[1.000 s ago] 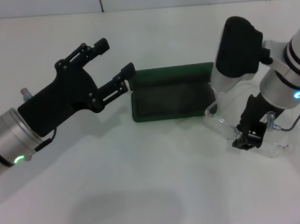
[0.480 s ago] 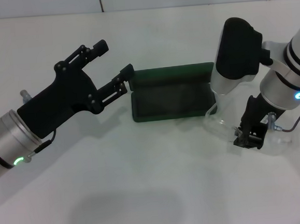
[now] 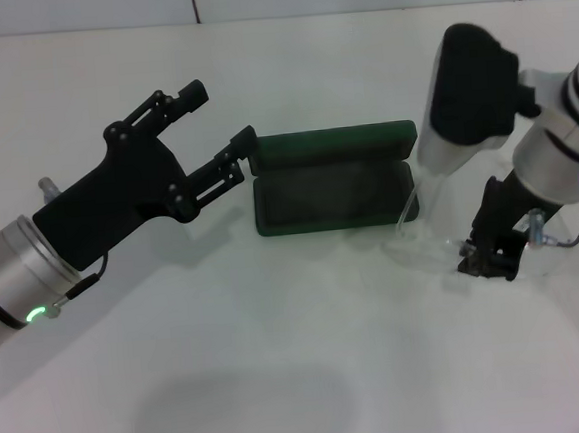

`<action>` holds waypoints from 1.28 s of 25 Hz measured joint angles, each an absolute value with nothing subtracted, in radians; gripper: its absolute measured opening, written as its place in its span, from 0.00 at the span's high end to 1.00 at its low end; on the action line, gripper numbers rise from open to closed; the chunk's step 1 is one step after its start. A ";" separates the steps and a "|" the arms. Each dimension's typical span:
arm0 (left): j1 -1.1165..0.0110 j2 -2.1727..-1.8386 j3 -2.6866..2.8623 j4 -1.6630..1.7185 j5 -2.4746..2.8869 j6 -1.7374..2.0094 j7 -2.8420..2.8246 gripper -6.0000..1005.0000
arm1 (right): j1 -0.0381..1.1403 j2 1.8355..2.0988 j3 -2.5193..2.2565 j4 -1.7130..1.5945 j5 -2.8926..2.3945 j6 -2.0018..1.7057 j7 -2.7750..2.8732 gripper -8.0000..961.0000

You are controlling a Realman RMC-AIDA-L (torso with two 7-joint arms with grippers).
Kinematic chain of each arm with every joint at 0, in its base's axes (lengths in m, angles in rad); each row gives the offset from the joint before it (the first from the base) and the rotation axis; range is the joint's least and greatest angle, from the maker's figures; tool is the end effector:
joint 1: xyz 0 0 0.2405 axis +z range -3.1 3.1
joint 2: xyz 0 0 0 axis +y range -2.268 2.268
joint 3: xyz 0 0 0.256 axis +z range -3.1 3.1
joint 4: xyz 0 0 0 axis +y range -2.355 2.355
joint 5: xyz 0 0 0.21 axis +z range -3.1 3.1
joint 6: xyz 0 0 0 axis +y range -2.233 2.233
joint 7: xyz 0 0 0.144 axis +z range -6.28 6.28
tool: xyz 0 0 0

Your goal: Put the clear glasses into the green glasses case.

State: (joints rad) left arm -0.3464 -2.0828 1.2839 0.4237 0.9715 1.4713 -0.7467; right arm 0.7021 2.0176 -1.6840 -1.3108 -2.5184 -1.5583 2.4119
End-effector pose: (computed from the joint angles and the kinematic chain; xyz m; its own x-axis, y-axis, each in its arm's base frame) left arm -0.2543 0.2965 -0.0268 0.6236 -0.0689 0.7787 0.4111 -0.8184 -0.4016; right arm 0.1516 0.3430 -0.0356 0.8268 -0.2914 0.4811 -0.1958 -0.9510 -0.2394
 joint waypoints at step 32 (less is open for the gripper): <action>-0.453 -2.072 1.292 0.409 1.070 1.730 -0.891 0.26 | 0.429 2.022 -1.279 -0.989 -1.667 -1.631 0.820 0.86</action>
State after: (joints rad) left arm -0.4525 -2.0723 1.2916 0.4089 1.0700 1.7298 -0.8911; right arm 0.4294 2.0220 -1.2791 -0.9889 -1.6671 -1.6310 0.8204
